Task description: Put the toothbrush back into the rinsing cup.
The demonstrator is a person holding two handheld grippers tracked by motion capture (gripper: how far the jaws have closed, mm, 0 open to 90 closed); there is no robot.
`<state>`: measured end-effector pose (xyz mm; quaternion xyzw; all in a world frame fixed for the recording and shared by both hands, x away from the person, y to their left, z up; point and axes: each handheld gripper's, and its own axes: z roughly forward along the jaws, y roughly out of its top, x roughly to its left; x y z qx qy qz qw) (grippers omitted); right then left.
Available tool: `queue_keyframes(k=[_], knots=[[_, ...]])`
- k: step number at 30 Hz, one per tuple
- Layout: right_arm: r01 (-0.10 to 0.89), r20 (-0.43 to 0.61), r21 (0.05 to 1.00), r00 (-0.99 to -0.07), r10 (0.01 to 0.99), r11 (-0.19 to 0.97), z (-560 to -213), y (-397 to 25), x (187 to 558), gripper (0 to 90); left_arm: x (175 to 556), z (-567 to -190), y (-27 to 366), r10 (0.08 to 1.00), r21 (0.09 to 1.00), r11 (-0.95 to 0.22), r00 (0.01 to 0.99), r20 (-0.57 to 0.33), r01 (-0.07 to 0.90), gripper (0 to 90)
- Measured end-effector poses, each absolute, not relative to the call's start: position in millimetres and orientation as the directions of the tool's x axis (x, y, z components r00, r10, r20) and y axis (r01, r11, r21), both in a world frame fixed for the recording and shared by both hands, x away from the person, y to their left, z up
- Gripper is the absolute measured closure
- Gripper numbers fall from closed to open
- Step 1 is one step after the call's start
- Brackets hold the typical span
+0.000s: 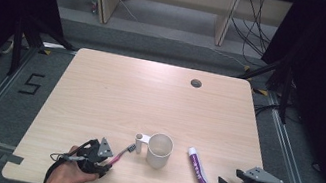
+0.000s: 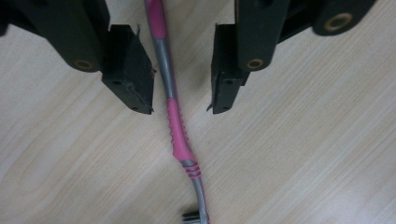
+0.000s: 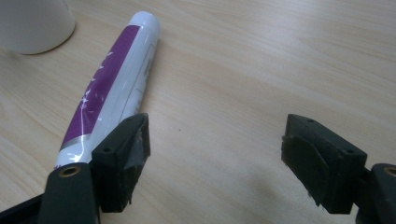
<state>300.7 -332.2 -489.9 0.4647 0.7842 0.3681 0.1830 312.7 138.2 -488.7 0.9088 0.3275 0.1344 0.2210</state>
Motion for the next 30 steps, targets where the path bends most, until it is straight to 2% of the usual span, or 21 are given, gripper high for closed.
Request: queue_keyframes(k=[9, 18, 21, 25, 30], knots=[[0.588, 0.058, 0.752, -0.511, 0.858, 0.299, -489, -331, 301, 25.0, 325, -487, 129, 0.613, 0.419, -0.741, 0.784, 0.101, 0.525, 72.9], [0.599, 0.088, 0.747, -0.519, 0.850, 0.288, -489, -329, 301, 25.2, 334, -485, 132, 0.595, 0.365, -0.766, 0.798, 0.093, 0.529, 78.3], [0.582, 0.061, 0.755, -0.520, 0.852, 0.301, -489, -330, 301, 25.3, 338, -484, 134, 0.595, 0.339, -0.770, 0.800, 0.077, 0.540, 81.4], [0.604, 0.085, 0.745, -0.508, 0.857, 0.284, -489, -328, 300, 25.3, 340, -483, 132, 0.602, 0.322, -0.768, 0.796, 0.066, 0.553, 82.3], [0.582, 0.055, 0.753, -0.521, 0.852, 0.307, -488, -328, 301, 25.3, 345, -482, 131, 0.607, 0.301, -0.767, 0.793, 0.054, 0.567, 82.3]])
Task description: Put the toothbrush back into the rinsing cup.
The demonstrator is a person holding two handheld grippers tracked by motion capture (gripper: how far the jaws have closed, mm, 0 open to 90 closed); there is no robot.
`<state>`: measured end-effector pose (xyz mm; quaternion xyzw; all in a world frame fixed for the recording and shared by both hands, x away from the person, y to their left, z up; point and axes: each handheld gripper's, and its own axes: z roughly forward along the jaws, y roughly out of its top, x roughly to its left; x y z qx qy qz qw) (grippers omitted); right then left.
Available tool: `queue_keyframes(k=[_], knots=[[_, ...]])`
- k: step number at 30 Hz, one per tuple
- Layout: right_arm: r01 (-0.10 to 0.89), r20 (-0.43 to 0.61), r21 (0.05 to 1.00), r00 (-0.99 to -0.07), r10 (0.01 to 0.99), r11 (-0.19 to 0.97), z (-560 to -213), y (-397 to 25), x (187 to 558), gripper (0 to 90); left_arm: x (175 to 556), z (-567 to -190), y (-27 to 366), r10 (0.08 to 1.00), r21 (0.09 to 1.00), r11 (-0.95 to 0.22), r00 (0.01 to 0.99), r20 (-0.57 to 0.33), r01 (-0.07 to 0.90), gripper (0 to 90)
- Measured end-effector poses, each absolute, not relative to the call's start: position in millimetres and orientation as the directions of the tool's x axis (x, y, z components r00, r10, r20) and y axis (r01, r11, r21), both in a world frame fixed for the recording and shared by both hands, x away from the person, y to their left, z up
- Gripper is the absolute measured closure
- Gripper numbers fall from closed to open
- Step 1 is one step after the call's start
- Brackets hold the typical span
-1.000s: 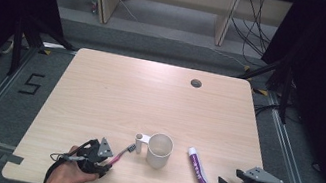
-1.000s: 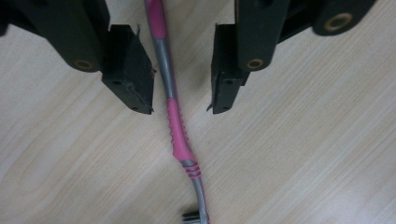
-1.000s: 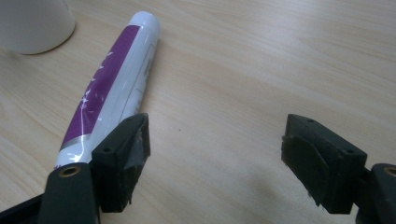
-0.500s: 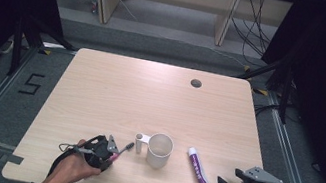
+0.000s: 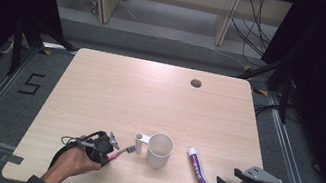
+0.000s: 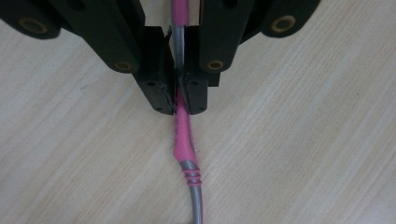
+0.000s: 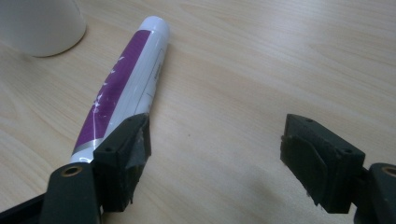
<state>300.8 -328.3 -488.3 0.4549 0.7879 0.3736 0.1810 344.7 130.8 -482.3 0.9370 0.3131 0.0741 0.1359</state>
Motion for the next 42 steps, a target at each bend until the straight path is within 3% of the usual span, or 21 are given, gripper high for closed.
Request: queue_keyframes(k=[12, 26, 35, 42], knots=[[0.597, 0.083, 0.748, -0.519, 0.851, 0.291, -489, -326, 300, 25.3, 358, -480, 124, 0.656, 0.195, -0.743, 0.755, 0.021, 0.640, 82.5], [0.609, 0.095, 0.736, -0.524, 0.847, 0.294, -489, -324, 299, 25.3, 360, -480, 119, 0.628, 0.158, -0.772, 0.777, 0.036, 0.616, 83.5], [0.579, 0.058, 0.754, -0.528, 0.847, 0.309, -489, -328, 301, 25.3, 359, -475, 127, 0.626, 0.212, -0.766, 0.779, 0.039, 0.606, 83.8], [0.603, 0.094, 0.747, -0.512, 0.854, 0.279, -490, -328, 300, 25.4, 361, -465, 137, 0.653, 0.292, -0.726, 0.757, 0.006, 0.623, 83.8]])
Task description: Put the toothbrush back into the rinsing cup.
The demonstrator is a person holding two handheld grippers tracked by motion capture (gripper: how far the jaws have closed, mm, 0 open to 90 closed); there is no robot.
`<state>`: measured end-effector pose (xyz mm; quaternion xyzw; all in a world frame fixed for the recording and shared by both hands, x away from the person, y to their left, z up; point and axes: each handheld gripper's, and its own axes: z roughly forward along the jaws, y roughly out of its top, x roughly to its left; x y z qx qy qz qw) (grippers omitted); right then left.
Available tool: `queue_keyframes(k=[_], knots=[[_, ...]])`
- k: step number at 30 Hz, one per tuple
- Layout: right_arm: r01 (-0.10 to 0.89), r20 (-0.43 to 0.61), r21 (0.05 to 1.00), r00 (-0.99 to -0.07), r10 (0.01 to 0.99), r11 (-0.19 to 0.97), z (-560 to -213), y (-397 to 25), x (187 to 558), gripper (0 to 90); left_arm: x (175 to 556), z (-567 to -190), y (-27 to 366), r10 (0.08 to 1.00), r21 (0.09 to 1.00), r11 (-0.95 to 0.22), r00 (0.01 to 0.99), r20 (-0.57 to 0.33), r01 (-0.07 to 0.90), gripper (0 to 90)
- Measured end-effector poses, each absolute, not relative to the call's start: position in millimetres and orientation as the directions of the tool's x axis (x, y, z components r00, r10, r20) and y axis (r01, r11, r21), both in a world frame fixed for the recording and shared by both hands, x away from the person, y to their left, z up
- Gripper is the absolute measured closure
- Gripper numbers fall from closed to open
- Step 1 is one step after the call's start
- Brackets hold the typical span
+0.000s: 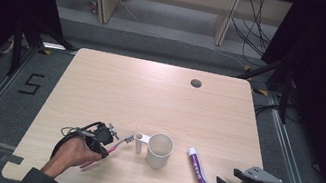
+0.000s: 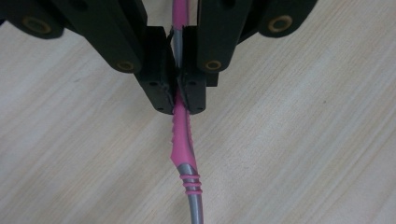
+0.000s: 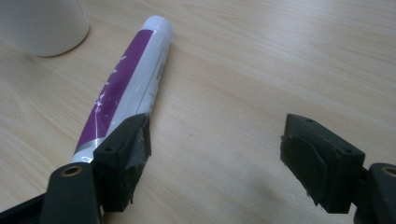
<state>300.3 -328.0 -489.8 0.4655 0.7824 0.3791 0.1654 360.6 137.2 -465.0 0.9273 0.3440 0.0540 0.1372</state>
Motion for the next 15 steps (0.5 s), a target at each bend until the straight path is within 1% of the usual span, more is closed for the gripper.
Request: queue_keyframes(k=[2, 3, 5, 6, 7, 8, 10, 14, 15], knots=[[0.598, 0.086, 0.747, -0.521, 0.849, 0.291, -490, -330, 301, 25.3, 360, -460, 142, 0.662, 0.339, -0.702, 0.749, -0.015, 0.627, 83.8], [0.590, 0.076, 0.752, -0.521, 0.850, 0.294, -490, -331, 301, 25.3, 360, -458, 144, 0.652, 0.356, -0.705, 0.758, -0.016, 0.613, 83.8], [0.584, 0.071, 0.756, -0.522, 0.850, 0.296, -490, -331, 302, 25.3, 360, -454, 148, 0.656, 0.388, -0.690, 0.755, -0.024, 0.612, 83.8], [0.584, 0.071, 0.756, -0.522, 0.850, 0.296, -490, -331, 302, 25.3, 360, -454, 148, 0.656, 0.388, -0.690, 0.755, -0.024, 0.612, 83.8], [0.583, 0.064, 0.756, -0.521, 0.851, 0.299, -490, -332, 302, 25.3, 358, -451, 151, 0.660, 0.417, -0.675, 0.751, -0.027, 0.608, 83.8], [0.582, 0.066, 0.756, -0.521, 0.851, 0.298, -490, -331, 302, 25.3, 358, -451, 151, 0.660, 0.417, -0.675, 0.751, -0.027, 0.608, 83.7], [0.584, 0.066, 0.754, -0.521, 0.851, 0.300, -490, -331, 302, 25.4, 356, -446, 155, 0.661, 0.462, -0.658, 0.750, -0.023, 0.594, 83.8], [0.584, 0.066, 0.754, -0.521, 0.851, 0.299, -490, -331, 301, 25.3, 354, -442, 158, 0.667, 0.492, -0.641, 0.745, -0.024, 0.589, 83.7], [0.604, 0.092, 0.747, -0.508, 0.856, 0.278, -490, -329, 300, 25.3, 352, -441, 158, 0.679, 0.519, -0.618, 0.734, -0.027, 0.590, 83.7]])
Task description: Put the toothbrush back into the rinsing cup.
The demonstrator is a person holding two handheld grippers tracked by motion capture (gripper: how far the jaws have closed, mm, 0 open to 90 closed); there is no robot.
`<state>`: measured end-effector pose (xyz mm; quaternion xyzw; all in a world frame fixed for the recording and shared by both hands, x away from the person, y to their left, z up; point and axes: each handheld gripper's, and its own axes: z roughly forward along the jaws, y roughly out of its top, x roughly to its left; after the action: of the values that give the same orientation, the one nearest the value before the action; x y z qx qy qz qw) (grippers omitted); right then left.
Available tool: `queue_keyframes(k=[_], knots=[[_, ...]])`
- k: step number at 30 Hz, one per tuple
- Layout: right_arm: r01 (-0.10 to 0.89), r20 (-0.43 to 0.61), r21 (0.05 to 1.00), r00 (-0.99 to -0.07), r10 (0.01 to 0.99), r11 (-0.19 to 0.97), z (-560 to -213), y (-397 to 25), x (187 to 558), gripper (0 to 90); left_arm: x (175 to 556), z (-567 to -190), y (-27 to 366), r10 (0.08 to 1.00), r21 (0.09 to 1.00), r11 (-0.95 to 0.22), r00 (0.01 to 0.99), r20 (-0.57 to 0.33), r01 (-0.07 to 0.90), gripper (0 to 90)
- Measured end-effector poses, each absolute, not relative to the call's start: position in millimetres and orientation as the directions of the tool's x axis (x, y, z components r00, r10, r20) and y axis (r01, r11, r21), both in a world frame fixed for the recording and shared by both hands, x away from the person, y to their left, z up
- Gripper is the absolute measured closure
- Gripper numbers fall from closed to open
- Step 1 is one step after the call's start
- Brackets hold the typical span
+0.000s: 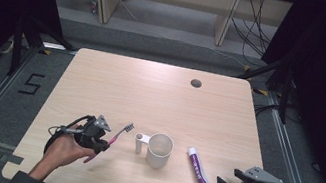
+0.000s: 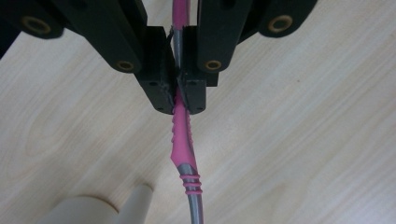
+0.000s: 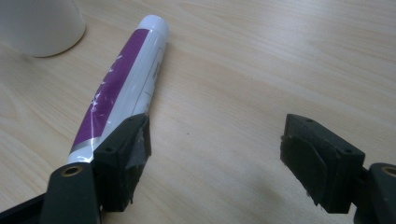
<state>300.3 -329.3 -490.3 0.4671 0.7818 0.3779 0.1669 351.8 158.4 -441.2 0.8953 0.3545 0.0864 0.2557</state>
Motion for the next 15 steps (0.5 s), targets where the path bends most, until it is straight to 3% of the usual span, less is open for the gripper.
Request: queue_keyframes(k=[7, 10, 15], knots=[[0.588, 0.068, 0.751, -0.520, 0.851, 0.300, -492, -331, 302, 25.4, 351, -438, 161, 0.669, 0.587, -0.590, 0.743, -0.030, 0.555, 83.7], [0.620, 0.116, 0.739, -0.503, 0.856, 0.264, -493, -330, 301, 25.4, 351, -438, 163, 0.682, 0.637, -0.556, 0.731, -0.018, 0.535, 83.8], [0.600, 0.084, 0.747, -0.514, 0.854, 0.288, -494, -333, 303, 25.4, 350, -436, 170, 0.718, 0.708, -0.487, 0.696, -0.009, 0.512, 83.7]])
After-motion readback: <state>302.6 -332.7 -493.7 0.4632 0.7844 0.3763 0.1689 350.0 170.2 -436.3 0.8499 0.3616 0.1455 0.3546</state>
